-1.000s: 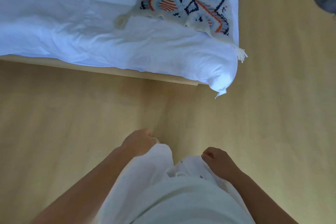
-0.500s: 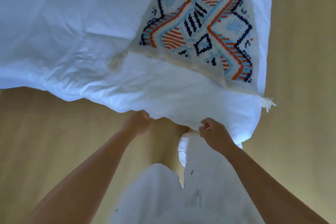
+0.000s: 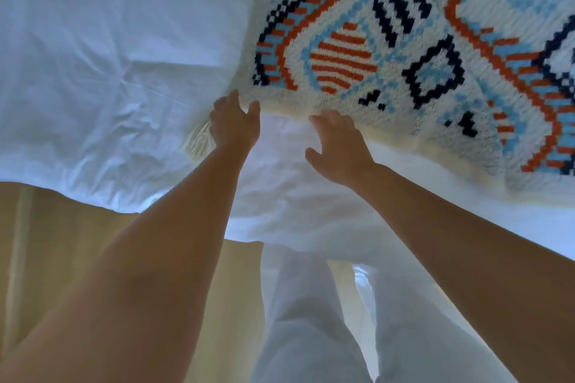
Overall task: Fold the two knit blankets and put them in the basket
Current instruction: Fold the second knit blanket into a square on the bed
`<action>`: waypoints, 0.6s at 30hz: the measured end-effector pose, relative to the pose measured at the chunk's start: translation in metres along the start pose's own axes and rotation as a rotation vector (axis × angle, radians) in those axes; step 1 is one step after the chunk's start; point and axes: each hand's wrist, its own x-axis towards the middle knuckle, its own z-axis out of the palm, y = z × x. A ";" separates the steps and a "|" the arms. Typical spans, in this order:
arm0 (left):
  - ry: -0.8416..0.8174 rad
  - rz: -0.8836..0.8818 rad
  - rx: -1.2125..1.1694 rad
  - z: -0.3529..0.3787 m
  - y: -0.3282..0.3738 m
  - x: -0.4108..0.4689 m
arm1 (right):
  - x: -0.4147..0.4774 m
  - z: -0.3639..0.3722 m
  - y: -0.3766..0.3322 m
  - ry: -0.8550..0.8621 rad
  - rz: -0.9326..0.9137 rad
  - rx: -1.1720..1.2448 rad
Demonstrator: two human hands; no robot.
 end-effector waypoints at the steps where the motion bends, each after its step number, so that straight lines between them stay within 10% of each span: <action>1: -0.008 -0.009 -0.005 0.002 -0.004 0.014 | 0.010 0.006 -0.003 -0.009 0.002 -0.059; 11: -0.260 -0.038 -0.557 0.003 -0.023 0.068 | 0.076 0.032 -0.029 0.288 0.094 -0.336; 18: -0.228 -0.262 -0.755 -0.068 -0.126 0.053 | 0.066 0.039 -0.107 0.014 -0.259 -0.188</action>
